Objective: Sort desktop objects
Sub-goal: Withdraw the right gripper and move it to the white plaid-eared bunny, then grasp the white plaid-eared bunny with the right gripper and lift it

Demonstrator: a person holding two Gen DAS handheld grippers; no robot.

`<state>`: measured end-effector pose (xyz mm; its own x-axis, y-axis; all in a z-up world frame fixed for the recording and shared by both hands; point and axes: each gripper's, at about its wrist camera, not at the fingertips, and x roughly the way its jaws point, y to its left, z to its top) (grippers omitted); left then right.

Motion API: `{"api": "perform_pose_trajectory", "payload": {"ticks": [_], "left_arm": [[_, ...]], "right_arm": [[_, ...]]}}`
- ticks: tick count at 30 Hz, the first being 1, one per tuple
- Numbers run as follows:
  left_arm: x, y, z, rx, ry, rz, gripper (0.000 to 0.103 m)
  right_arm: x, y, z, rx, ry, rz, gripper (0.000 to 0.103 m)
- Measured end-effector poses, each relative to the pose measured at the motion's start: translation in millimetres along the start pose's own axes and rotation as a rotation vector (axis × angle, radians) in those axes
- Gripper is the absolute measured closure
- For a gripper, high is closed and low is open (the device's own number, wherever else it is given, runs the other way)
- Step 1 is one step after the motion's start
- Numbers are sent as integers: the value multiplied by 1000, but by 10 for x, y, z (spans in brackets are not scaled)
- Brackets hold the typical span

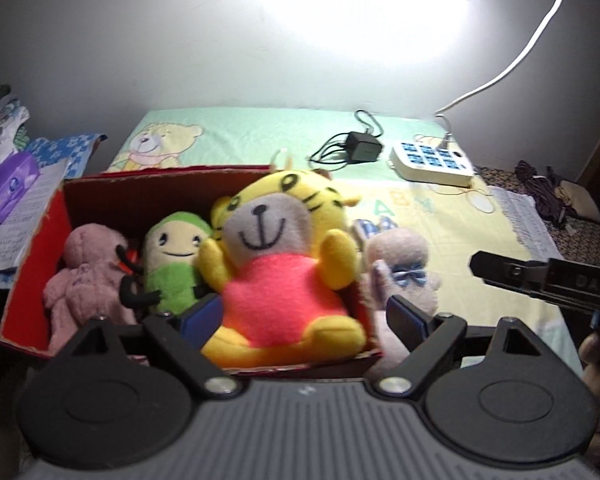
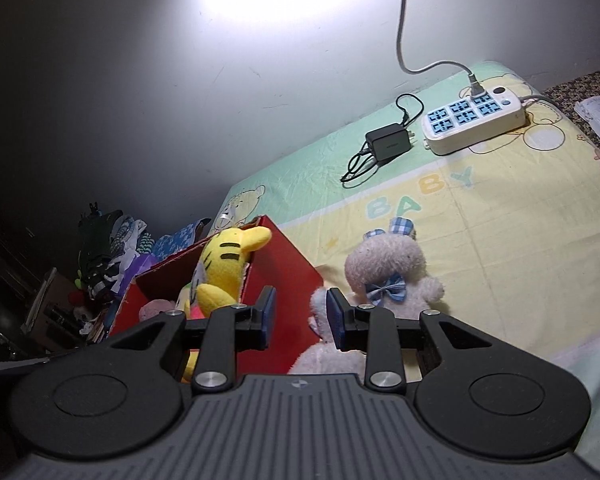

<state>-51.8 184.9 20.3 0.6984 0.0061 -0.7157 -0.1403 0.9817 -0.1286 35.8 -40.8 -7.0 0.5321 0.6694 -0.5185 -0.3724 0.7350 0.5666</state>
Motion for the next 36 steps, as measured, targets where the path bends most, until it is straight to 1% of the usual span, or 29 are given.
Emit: {"api": "perform_pose_trajectory", "payload": {"ticks": [3,6,8,12,15,17,22,25,28,32,34,36], "left_arm": [[-31,-248,-44,55,-20,-76,15],[-6,-446,-120,92,-10,-153,15],[19,-541,-197,112,8,-202,15],[62,-672,-357,142,55,-272,15],[141,-693,-449,129,97,-332,15],[229,-719,-517,113,133,-358,15],[467,-783,-680,116,190,-285,15],[567,-785,-743,109,211,-274,15],[636,-753,-776,89,216,-255,15],[742,-753,-795,83,223,-237,15],[785,-805,-801,102,218,-233,15],[824,-844,-802,109,214,-242,15]], "right_arm": [[-31,-190,-2,23,22,-13,71],[-18,-350,-13,59,69,-1,71],[-16,-425,-14,71,81,11,71],[-8,-540,1,74,106,32,71],[56,-646,17,101,147,74,71],[138,-683,8,110,192,106,71],[385,-645,-77,64,295,160,70],[484,-601,-108,37,351,206,69],[548,-549,-108,2,376,225,59],[666,-524,-116,-19,426,249,55],[727,-507,-126,-36,442,242,54],[802,-512,-162,-50,470,234,51]]}}
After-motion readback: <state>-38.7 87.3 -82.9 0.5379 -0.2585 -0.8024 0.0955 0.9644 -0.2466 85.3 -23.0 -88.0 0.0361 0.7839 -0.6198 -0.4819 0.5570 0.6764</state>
